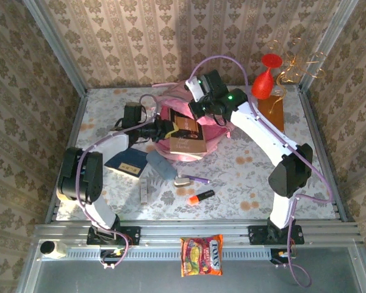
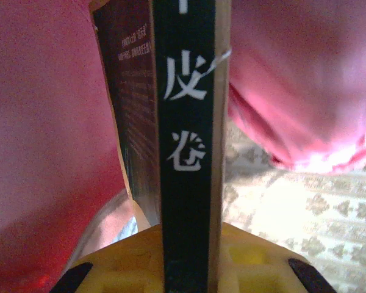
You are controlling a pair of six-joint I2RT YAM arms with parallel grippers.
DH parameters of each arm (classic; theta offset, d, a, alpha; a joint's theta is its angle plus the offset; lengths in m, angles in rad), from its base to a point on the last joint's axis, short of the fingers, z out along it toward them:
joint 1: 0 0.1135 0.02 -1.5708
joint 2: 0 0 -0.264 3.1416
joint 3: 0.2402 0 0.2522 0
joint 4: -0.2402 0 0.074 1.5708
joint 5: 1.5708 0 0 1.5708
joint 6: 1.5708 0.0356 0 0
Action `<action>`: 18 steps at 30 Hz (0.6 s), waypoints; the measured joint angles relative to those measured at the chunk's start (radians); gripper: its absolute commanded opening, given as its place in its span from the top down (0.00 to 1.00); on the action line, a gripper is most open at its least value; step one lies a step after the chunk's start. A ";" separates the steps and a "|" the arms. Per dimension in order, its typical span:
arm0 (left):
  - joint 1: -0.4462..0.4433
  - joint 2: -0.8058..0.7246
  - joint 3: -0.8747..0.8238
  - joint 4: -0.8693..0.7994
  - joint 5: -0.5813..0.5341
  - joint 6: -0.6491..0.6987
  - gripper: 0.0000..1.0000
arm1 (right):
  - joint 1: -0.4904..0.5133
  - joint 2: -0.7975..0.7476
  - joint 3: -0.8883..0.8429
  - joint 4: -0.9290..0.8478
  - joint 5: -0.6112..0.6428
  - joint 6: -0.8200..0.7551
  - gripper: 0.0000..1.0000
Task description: Pack books, pencil case, and school supplies into a backpack
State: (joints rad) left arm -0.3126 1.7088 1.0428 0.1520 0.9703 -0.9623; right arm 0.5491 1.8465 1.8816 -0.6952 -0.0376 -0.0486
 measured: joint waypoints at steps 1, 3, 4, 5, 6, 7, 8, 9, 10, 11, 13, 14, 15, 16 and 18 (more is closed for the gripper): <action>0.007 0.019 0.000 0.037 -0.007 -0.034 1.00 | -0.002 -0.001 -0.008 0.008 -0.007 0.000 1.00; 0.013 0.053 0.000 0.111 -0.034 -0.101 1.00 | -0.006 -0.003 -0.023 0.019 -0.024 0.001 1.00; 0.013 0.069 0.000 0.151 -0.053 -0.138 1.00 | -0.006 -0.004 -0.034 0.031 -0.034 0.004 1.00; 0.013 0.082 -0.001 0.191 -0.074 -0.174 1.00 | -0.008 -0.007 -0.045 0.042 -0.045 0.005 1.00; 0.012 0.093 -0.001 0.224 -0.092 -0.204 1.00 | -0.009 -0.008 -0.051 0.048 -0.054 0.009 1.00; 0.011 0.101 -0.001 0.258 -0.115 -0.235 1.00 | -0.010 -0.010 -0.059 0.058 -0.061 0.013 1.00; 0.006 0.107 -0.001 0.288 -0.135 -0.262 1.00 | -0.010 -0.011 -0.065 0.069 -0.072 0.020 1.00; 0.004 0.111 0.000 0.311 -0.151 -0.279 1.00 | -0.010 -0.011 -0.069 0.077 -0.077 0.025 1.00; -0.002 0.115 0.000 0.336 -0.175 -0.301 1.00 | -0.010 -0.012 -0.073 0.091 -0.083 0.029 1.00; -0.007 0.119 0.000 0.357 -0.195 -0.318 1.00 | -0.010 -0.013 -0.077 0.103 -0.089 0.035 1.00; -0.016 0.128 0.007 0.388 -0.227 -0.343 1.00 | -0.013 -0.013 -0.080 0.120 -0.096 0.048 1.00; -0.022 0.134 0.013 0.406 -0.244 -0.356 1.00 | -0.015 -0.013 -0.082 0.128 -0.100 0.055 1.00; -0.026 0.140 0.018 0.425 -0.258 -0.366 1.00 | -0.017 -0.013 -0.083 0.134 -0.103 0.059 1.00; -0.031 0.147 0.026 0.441 -0.271 -0.376 1.00 | -0.018 -0.013 -0.084 0.140 -0.106 0.065 1.00; -0.041 0.161 0.039 0.477 -0.298 -0.388 1.00 | -0.023 -0.013 -0.084 0.154 -0.110 0.077 1.00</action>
State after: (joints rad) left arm -0.3538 1.8698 1.0821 0.6292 0.6720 -1.3502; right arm 0.5259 1.8332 1.7977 -0.5411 -0.1478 0.0284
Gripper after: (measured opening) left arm 0.156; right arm 0.067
